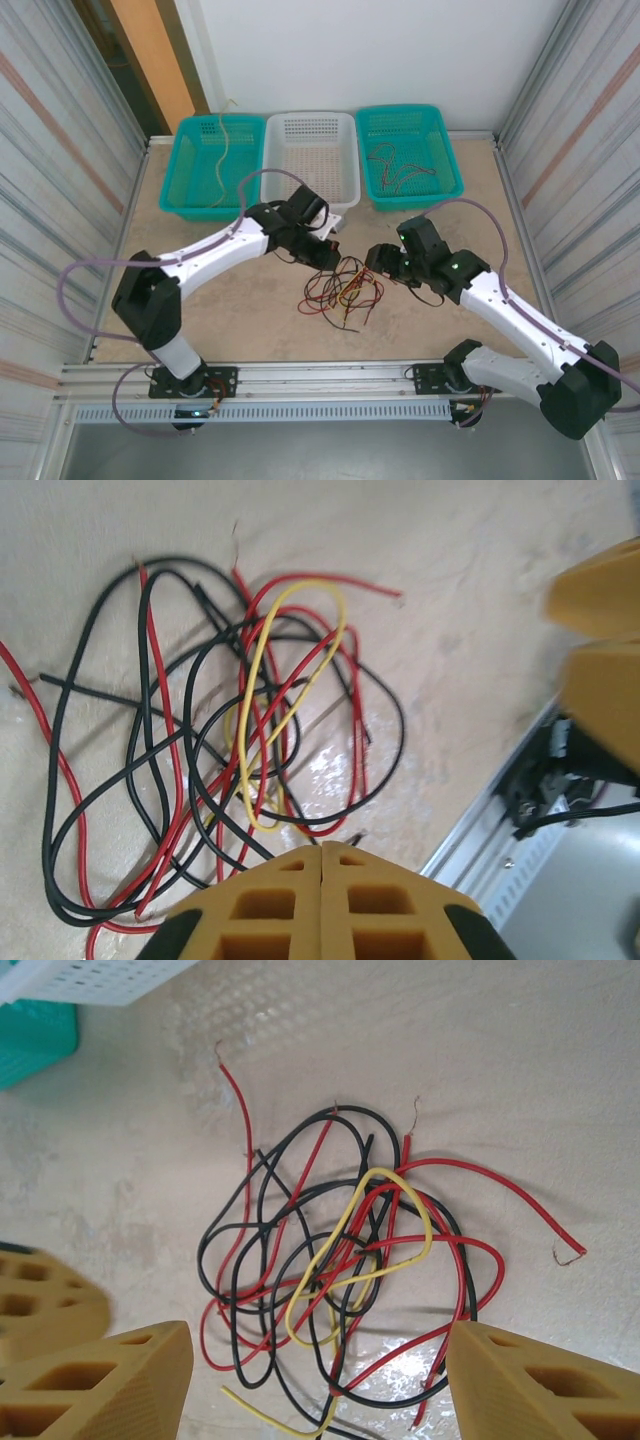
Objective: Untangle the cables
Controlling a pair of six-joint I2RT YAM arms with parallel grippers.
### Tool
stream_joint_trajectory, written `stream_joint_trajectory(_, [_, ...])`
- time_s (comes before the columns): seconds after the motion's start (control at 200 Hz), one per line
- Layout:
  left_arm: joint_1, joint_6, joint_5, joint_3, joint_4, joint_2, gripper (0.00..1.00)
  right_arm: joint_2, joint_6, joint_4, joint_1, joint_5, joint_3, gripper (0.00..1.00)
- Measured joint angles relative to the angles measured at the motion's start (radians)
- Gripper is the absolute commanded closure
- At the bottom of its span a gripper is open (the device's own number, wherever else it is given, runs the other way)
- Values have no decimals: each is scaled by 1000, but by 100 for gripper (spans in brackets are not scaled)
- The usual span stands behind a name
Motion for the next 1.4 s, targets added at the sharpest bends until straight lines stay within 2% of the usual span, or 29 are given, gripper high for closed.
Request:
stream_joint_trajectory(0.06, [2, 4, 6, 0, -2, -16, 63, 0, 2, 2, 0, 8, 0, 32])
stream_joint_trajectory(0.14, [-1, -3, 13, 0, -16, -3, 45, 0, 3, 0, 0, 18, 0, 31])
stream_joint_trajectory(0.19, [-5, -2, 18, 0, -24, 20, 37, 0, 3, -2, 0, 27, 0, 31])
stream_joint_trajectory(0.261, [-10, -19, 39, -4, -23, 61, 37, 0, 5, -5, -2, 35, 0, 30])
stream_joint_trajectory(0.331, [-14, -24, 45, -17, -23, 97, 41, 0, 15, -5, -6, 35, 0, 31])
stream_joint_trajectory(0.531, [-27, -29, 29, -33, -33, 164, 63, 0, 27, -5, -8, 34, 0, 30])
stream_joint_trajectory(0.707, [-40, -17, 13, -34, -39, 182, 92, 3, 40, 0, -10, 34, -11, 30])
stream_joint_trajectory(0.787, [-40, -18, 13, -34, -39, 180, 100, 10, 48, 5, -10, 33, -11, 30])
stream_joint_trajectory(0.987, [-40, -18, 32, -20, -59, 92, 100, 18, 48, 7, -10, 29, -11, 28])
stream_joint_trajectory(1.158, [-38, -19, 51, 111, -98, -45, 100, 21, 48, 40, -6, 0, -17, 28])
stream_joint_trajectory(1.403, [18, -56, 167, 239, -96, -179, 100, 29, 48, 102, 29, -34, -16, 25])
